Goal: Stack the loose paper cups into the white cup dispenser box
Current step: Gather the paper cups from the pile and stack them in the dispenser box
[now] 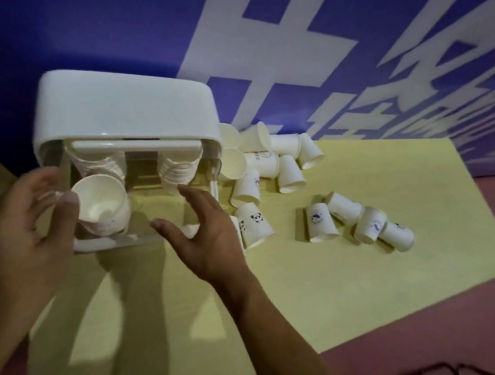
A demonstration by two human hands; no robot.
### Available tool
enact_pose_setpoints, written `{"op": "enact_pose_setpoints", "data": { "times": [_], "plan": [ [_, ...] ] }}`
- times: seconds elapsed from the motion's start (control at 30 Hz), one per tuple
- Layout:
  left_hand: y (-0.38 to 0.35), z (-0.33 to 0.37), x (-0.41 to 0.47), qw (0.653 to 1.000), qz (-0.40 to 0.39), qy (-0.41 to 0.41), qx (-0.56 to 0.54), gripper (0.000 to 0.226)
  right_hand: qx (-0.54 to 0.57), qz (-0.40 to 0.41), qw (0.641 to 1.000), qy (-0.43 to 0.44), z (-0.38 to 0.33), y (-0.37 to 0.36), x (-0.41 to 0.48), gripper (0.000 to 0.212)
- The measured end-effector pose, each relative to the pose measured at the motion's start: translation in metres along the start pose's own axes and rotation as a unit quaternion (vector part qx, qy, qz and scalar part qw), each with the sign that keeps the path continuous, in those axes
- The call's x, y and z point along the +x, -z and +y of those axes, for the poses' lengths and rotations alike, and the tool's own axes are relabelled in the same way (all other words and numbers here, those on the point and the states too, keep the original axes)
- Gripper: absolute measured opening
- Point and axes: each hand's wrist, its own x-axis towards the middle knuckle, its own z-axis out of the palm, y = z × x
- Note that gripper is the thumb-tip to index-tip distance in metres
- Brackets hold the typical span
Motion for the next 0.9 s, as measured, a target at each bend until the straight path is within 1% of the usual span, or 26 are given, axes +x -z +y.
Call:
{"op": "enact_pose_setpoints", "data": {
  "times": [0.07,0.13,0.2,0.27,0.37,0.47,0.6,0.67,0.73,0.83,0.9],
  "plan": [
    [-0.014,0.026,-0.008,1.0,0.001,-0.024,-0.004,0.043,-0.005,0.019,0.999,-0.035,0.022,0.026,-0.007,0.065],
    [-0.035,0.051,-0.015,0.997,-0.037,-0.068,0.0,0.036,0.005,0.034,0.996,-0.079,0.044,0.051,-0.013,0.059],
    [-0.061,0.071,-0.019,0.991,-0.071,-0.112,0.005,0.036,0.012,0.055,0.994,-0.094,0.068,0.076,-0.019,0.055],
    [-0.092,0.081,-0.022,0.984,-0.101,-0.145,0.021,0.041,0.011,0.061,0.992,-0.113,0.092,0.099,-0.022,0.05],
    [-0.152,0.097,-0.024,0.975,-0.153,-0.156,0.05,0.043,0.013,0.066,0.989,-0.13,0.129,0.136,-0.027,0.044],
    [-0.223,0.108,-0.022,0.964,-0.197,-0.158,0.078,0.043,0.011,0.068,0.989,-0.128,0.171,0.176,-0.029,0.036],
    [-0.331,0.124,-0.027,0.946,-0.253,-0.158,0.129,0.052,0.03,0.073,0.984,-0.161,0.236,0.24,-0.032,0.037],
    [-0.386,0.138,-0.035,0.927,-0.295,-0.164,0.162,0.055,0.032,0.085,0.98,-0.178,0.268,0.274,-0.037,0.035],
    [-0.443,0.155,-0.046,0.897,-0.348,-0.19,0.197,0.059,0.039,0.104,0.974,-0.199,0.301,0.309,-0.044,0.034],
    [-0.519,0.171,-0.064,0.836,-0.406,-0.251,0.27,0.071,0.033,0.133,0.964,-0.227,0.345,0.355,-0.056,0.033],
    [-0.556,0.165,-0.07,0.793,-0.423,-0.255,0.357,0.086,0.022,0.137,0.961,-0.239,0.37,0.375,-0.065,0.037]
  ]
}}
